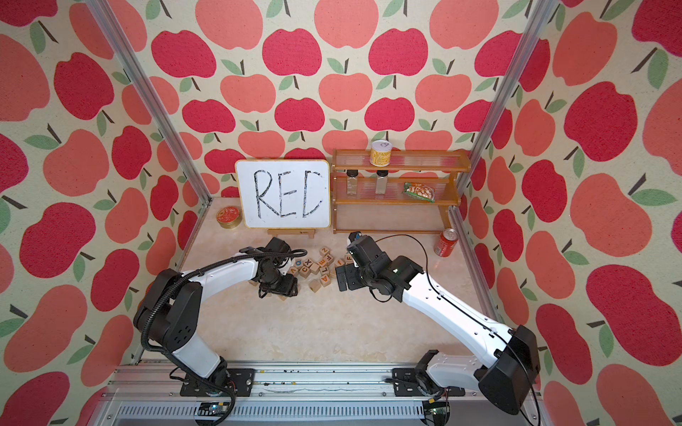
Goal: Assemble the uppercase word "red" with letter blocks
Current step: Pick up the letter block from the center of the board.
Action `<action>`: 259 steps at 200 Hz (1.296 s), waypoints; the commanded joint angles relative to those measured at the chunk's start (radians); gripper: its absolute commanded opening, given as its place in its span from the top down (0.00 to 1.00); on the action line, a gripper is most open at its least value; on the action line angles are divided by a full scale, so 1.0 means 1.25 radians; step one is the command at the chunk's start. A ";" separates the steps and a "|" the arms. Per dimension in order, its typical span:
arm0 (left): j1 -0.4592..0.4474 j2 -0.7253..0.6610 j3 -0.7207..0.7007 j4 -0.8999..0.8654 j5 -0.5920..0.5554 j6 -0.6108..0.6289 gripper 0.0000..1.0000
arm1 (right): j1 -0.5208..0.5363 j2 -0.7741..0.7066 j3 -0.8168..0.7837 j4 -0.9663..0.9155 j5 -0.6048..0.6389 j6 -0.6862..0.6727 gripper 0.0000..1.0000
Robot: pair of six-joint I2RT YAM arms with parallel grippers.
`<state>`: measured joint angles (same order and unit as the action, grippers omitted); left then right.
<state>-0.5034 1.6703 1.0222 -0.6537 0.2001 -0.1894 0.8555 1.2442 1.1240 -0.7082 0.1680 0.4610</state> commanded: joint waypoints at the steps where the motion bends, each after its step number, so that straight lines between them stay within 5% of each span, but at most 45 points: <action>1: -0.016 0.016 0.003 -0.014 -0.006 0.006 0.37 | -0.006 0.008 0.021 -0.013 0.014 -0.004 0.01; 115: -0.034 0.051 0.034 -0.058 -0.079 -0.010 0.55 | -0.007 0.001 0.013 -0.014 0.015 -0.004 0.01; 161: -0.046 0.079 0.063 -0.084 -0.099 -0.028 0.78 | -0.008 -0.009 0.011 -0.017 0.011 -0.008 0.01; 259: -0.166 0.046 0.089 -0.147 -0.144 -0.253 1.00 | 0.024 -0.061 -0.049 0.020 -0.063 0.009 0.01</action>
<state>-0.6811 1.7527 1.1091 -0.7807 0.0563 -0.4000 0.8600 1.1965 1.0870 -0.6964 0.1177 0.4618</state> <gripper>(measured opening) 0.285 0.991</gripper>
